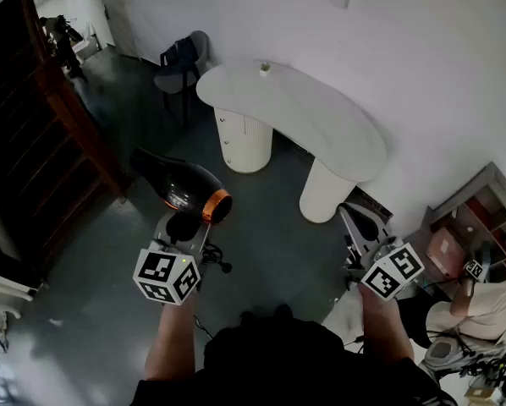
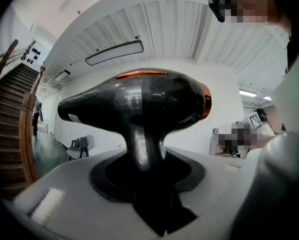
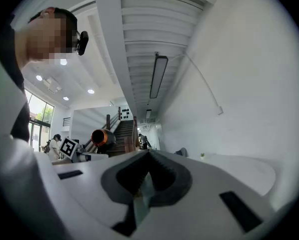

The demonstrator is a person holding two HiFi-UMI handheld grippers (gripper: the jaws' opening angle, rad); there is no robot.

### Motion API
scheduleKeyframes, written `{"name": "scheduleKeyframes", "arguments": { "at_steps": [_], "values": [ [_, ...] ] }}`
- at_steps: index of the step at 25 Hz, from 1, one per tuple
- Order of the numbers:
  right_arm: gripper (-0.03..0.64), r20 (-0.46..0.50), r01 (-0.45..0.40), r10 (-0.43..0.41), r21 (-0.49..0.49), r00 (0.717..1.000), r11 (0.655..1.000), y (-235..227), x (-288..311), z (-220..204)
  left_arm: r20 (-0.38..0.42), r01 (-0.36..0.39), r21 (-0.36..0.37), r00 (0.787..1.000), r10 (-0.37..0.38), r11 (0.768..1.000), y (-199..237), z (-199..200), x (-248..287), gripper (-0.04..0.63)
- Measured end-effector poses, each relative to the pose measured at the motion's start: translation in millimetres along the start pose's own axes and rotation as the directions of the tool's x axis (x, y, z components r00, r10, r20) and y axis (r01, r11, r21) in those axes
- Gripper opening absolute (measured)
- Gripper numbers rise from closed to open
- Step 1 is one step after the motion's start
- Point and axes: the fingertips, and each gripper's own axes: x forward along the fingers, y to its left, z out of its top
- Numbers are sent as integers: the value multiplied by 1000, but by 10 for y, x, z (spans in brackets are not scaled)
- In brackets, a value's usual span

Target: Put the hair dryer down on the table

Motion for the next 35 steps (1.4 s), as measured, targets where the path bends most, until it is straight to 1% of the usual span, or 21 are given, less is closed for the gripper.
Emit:
{"name": "scheduleKeyframes", "arguments": {
  "at_steps": [6,11,14,18,23,27,31,35],
  "values": [
    [11,-7,-7,7,9,1000,1000,-118,-67,-41,-16,-4,9,1000,4,1000,-109,-6,119,173],
    [11,0,-4,4,21,1000,1000,-227,-105,-50,-36,6,-1,999,-6,1000,-211,-22,203,173],
    [11,7,-9,9,31,1000,999,-287,-152,-51,-43,-1,1,999,1,1000,-272,-16,232,173],
    [11,16,-47,46,23,999,999,-318,-208,-33,-35,-23,10,999,24,1000,-334,20,277,173],
    [12,-10,-97,97,-7,995,995,-319,-241,-116,-34,-59,5,998,60,998,-370,-41,291,173],
    [12,-32,-126,127,29,991,992,-386,-252,-223,-43,-82,-18,996,81,996,-408,-133,315,173],
    [12,-55,-136,139,55,989,989,-485,-139,-297,-63,-96,-45,994,93,994,-309,-234,424,173],
    [12,-69,-120,124,54,990,991,-633,99,-340,-67,-91,-58,994,87,994,-76,-292,637,173]
  ]
}}
